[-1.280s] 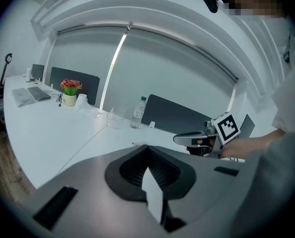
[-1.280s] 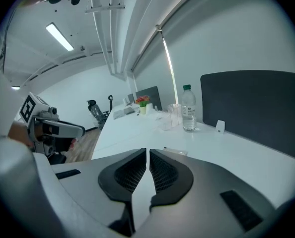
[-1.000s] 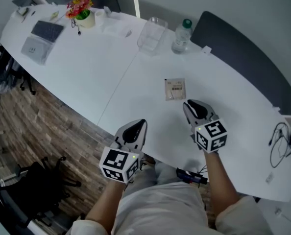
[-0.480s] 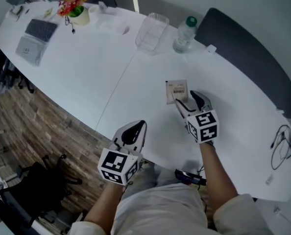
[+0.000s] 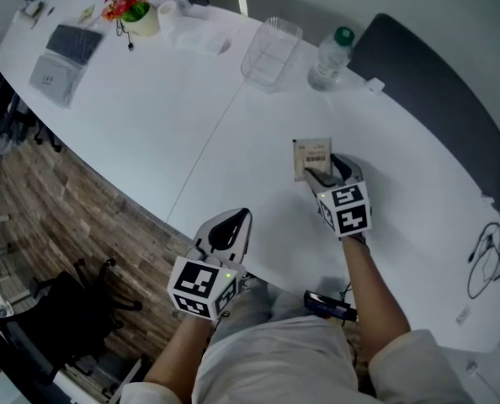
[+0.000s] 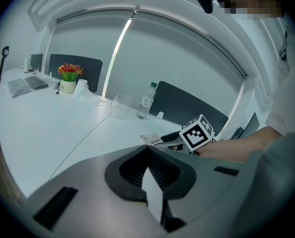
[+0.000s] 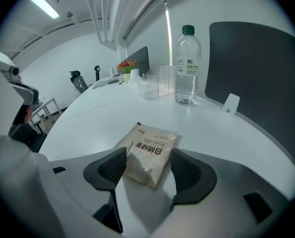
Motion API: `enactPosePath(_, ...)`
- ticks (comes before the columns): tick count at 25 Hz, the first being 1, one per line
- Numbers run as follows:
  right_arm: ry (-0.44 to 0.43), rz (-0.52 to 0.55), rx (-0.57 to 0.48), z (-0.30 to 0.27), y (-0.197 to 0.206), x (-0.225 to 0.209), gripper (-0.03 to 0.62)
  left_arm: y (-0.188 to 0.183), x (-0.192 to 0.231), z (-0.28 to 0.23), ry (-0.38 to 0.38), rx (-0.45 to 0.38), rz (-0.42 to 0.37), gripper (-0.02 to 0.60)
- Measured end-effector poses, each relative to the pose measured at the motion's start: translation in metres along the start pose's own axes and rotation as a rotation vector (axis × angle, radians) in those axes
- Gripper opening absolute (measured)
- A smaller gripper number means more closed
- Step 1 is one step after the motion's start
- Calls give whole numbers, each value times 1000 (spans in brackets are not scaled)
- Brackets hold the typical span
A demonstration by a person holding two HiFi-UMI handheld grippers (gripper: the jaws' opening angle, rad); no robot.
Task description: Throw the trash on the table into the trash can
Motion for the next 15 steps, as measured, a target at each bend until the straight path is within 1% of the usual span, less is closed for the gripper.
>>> enactPosePath(4, 12, 6, 10, 1, 1, -3, 290, 0, 2, 0, -7, 0, 2, 2)
enactPosePath(6, 13, 7, 14, 1, 1, -4, 277, 0, 3, 0, -11, 1, 3, 2)
enactPosePath(8, 20, 8, 20, 2, 2, -6, 252, 0, 4, 1, -15, 2, 4, 2)
enactPosePath(10, 28, 9, 23, 3, 0, -9, 212, 1, 5, 2, -17, 1, 5, 2)
enactPosePath(13, 37, 19, 31, 3, 0, -9, 182, 3, 5, 5, -22, -1, 6, 2)
enactPosePath(14, 41, 26, 35, 3, -1, -8, 158, 3, 5, 5, -25, -1, 6, 2)
enactPosePath(15, 42, 32, 37, 4, -2, -7, 147, 3, 6, 6, -28, -1, 7, 2)
Point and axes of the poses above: the fingertips, and each gripper's own axes: z backward along the fingers, x to its left, y out of its underside, the point moved 1 cm from there along z, backward along the fingers, and after that the axes turned 14 degrees about -y, right-handed, at the moved point
